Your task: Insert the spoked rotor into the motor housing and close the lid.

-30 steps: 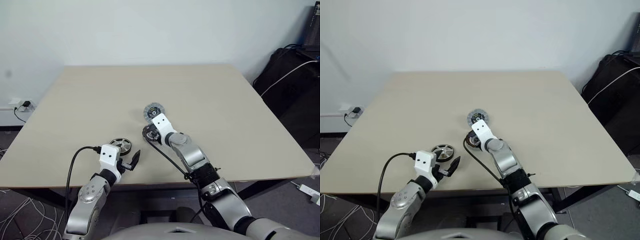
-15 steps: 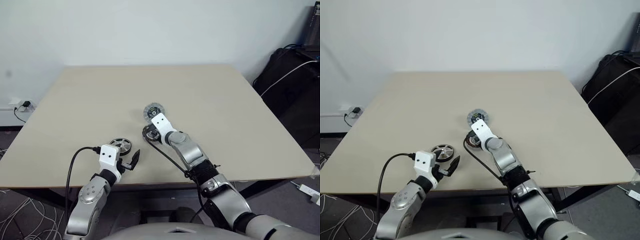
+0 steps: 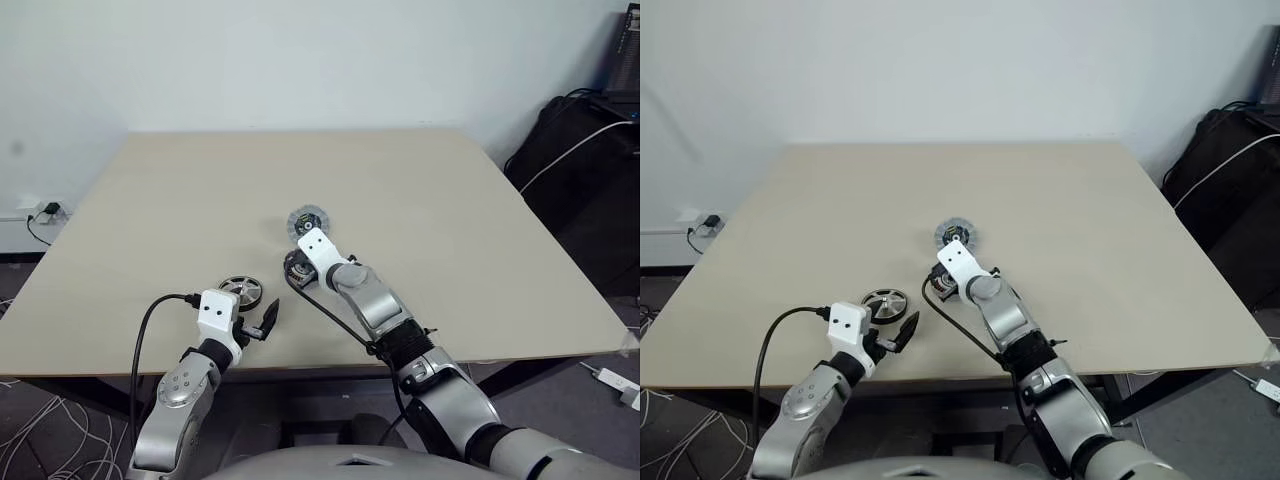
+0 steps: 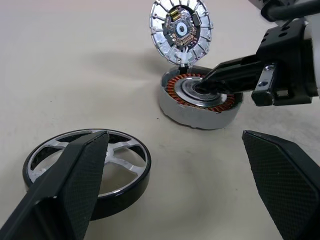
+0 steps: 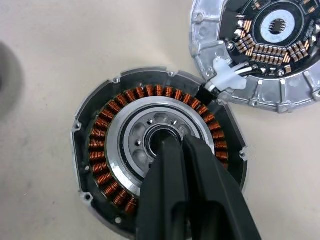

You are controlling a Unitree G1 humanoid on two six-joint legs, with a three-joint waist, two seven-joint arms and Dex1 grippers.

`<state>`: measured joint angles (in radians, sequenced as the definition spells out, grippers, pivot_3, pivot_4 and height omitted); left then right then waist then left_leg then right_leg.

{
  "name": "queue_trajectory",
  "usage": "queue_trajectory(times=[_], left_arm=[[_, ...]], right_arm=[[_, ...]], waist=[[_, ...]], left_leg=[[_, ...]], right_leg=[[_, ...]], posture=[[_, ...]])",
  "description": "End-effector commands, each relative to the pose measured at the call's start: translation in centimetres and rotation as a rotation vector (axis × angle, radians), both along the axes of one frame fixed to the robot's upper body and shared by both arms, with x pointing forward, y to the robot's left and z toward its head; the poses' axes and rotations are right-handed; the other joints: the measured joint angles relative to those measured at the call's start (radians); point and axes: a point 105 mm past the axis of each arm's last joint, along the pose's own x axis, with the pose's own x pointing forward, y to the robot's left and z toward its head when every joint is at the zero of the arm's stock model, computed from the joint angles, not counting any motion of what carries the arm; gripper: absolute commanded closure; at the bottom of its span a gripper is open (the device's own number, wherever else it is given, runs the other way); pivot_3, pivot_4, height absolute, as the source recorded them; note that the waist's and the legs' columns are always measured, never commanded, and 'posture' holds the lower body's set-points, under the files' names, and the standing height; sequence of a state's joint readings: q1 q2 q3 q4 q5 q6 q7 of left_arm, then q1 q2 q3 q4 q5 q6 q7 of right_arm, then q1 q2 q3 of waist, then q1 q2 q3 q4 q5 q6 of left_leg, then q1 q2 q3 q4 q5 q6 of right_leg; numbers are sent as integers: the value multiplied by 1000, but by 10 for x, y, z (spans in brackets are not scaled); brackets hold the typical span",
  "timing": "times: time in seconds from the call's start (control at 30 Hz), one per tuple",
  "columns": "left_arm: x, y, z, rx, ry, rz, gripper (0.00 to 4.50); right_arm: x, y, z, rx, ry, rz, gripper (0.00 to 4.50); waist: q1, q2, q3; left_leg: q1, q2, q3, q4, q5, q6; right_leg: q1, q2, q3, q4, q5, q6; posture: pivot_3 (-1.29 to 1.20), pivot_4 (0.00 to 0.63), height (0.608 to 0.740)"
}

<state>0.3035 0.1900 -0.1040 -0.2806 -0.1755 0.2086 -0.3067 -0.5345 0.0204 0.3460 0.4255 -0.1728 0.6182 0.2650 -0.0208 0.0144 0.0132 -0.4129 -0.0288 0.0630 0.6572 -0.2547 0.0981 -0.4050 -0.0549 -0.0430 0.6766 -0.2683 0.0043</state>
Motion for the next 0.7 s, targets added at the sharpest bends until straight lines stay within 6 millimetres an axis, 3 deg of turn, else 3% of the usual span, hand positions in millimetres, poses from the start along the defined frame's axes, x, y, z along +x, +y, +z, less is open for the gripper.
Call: queue_trajectory(times=[0.03,0.37,0.7], left_arm=[[4,-2,14,-3,-62,-6,0],[4,-2,14,-3,-61,-7,0],[5,-4,13,-4,-60,-17,0]], right_arm=[[1,5,11,12,-26,21,4463],[0,8,13,32,-35,42,4463],[6,7,38,137,-89,30,4463]], waist=[[0,0,0],[0,0,0],[0,0,0]], left_leg=[[0,0,0,0,0,0],[0,0,0,0,0,0],[-1,0,0,0,0,0]], right_leg=[[0,0,0,0,0,0],[0,0,0,0,0,0],[-1,0,0,0,0,1]], posture=[[0,0,740],[0,0,740],[0,0,740]])
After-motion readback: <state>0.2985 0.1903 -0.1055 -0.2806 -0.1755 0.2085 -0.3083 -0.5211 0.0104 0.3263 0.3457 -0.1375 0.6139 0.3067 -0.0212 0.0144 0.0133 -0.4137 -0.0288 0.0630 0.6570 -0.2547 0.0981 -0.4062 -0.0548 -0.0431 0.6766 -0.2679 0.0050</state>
